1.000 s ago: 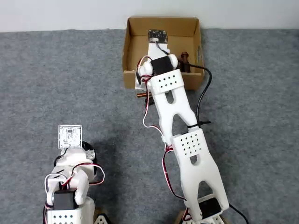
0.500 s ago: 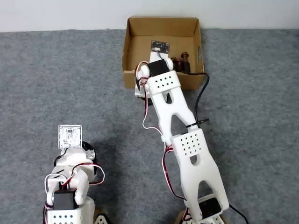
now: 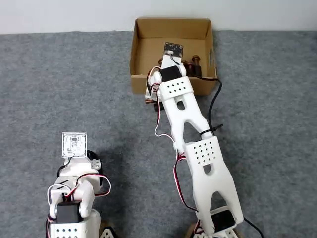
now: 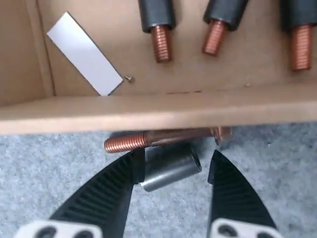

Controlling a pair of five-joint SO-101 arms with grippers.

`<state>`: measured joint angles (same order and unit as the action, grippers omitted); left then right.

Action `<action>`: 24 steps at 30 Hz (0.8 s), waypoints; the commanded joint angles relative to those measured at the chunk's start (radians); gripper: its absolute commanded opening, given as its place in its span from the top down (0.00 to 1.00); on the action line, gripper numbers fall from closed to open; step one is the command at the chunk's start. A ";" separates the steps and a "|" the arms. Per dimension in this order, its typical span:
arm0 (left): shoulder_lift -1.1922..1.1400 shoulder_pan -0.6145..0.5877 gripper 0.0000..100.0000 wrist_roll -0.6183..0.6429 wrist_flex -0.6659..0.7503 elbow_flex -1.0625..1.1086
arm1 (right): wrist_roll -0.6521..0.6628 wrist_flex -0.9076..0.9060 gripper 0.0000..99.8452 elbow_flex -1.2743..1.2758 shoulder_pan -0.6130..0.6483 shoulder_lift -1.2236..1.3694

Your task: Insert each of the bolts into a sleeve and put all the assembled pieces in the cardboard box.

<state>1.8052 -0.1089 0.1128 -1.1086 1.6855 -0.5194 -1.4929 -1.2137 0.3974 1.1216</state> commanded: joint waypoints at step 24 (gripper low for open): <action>0.002 -0.006 0.99 -0.002 0.014 -0.002 | -0.095 -0.300 1.00 -0.011 0.019 0.061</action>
<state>1.8052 -0.1089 0.1128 -1.1086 1.6855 -0.6038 -1.7415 -1.2367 0.4020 1.1922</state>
